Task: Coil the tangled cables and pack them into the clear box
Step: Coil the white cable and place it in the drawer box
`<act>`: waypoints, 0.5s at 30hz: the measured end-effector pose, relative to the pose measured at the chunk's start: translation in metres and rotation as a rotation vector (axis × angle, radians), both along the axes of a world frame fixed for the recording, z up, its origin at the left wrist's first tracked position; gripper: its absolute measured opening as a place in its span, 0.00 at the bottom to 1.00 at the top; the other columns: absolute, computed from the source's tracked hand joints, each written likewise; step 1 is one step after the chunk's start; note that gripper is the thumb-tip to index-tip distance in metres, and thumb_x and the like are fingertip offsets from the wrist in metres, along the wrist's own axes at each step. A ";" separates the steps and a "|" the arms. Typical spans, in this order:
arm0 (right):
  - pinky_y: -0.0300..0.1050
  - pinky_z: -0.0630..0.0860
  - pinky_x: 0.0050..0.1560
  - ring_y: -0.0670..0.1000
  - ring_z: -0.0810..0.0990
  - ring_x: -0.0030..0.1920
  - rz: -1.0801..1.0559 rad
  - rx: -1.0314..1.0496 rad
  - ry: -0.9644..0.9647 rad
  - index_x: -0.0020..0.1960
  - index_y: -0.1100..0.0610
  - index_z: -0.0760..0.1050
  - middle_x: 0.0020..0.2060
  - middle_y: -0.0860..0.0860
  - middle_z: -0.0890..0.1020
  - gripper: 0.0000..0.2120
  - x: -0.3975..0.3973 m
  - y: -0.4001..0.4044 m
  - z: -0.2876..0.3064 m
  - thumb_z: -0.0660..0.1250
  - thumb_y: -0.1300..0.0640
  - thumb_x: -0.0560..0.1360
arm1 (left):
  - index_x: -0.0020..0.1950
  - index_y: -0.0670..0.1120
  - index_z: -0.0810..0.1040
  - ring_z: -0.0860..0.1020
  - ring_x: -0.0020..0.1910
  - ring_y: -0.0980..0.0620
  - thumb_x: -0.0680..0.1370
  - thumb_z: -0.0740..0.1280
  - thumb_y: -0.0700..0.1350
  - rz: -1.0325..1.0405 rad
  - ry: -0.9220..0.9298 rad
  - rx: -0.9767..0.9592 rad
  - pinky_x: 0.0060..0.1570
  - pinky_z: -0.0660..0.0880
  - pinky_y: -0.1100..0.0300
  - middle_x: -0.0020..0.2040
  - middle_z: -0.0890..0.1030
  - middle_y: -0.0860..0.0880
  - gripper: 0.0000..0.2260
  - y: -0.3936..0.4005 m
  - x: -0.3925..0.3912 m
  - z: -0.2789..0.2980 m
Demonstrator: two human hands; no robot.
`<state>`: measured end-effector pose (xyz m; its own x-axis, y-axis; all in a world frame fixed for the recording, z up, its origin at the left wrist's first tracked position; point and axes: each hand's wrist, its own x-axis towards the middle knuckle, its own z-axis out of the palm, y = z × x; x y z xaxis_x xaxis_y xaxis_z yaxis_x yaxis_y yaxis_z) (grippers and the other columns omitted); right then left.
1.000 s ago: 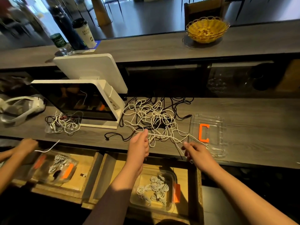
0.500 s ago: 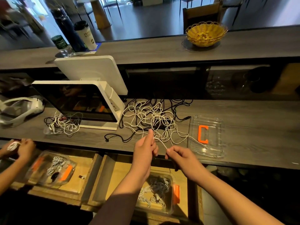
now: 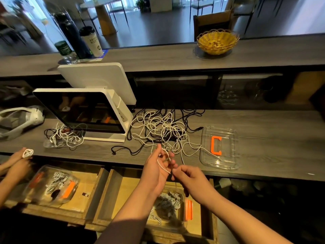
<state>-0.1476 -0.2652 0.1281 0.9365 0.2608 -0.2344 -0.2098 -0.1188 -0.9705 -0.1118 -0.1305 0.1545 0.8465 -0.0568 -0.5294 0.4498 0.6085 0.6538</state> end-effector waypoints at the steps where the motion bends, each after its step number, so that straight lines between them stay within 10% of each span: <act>1: 0.40 0.66 0.25 0.51 0.69 0.27 0.006 0.000 0.000 0.41 0.60 0.79 0.28 0.47 0.74 0.15 -0.001 0.002 0.000 0.63 0.53 0.82 | 0.42 0.47 0.70 0.75 0.29 0.52 0.81 0.62 0.52 -0.003 0.011 0.002 0.30 0.75 0.59 0.35 0.79 0.45 0.12 0.001 0.000 0.001; 15: 0.46 0.67 0.39 0.47 0.72 0.33 -0.012 -0.019 -0.049 0.39 0.62 0.79 0.30 0.50 0.77 0.18 -0.008 0.009 0.008 0.64 0.52 0.81 | 0.58 0.47 0.81 0.72 0.29 0.58 0.80 0.63 0.54 -0.110 -0.102 0.145 0.29 0.69 0.66 0.33 0.76 0.52 0.14 -0.005 -0.007 0.009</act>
<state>-0.1557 -0.2563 0.1357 0.9498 0.2458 -0.1933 -0.1640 -0.1351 -0.9772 -0.1188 -0.1354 0.1634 0.8890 -0.0814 -0.4507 0.4354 0.4556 0.7765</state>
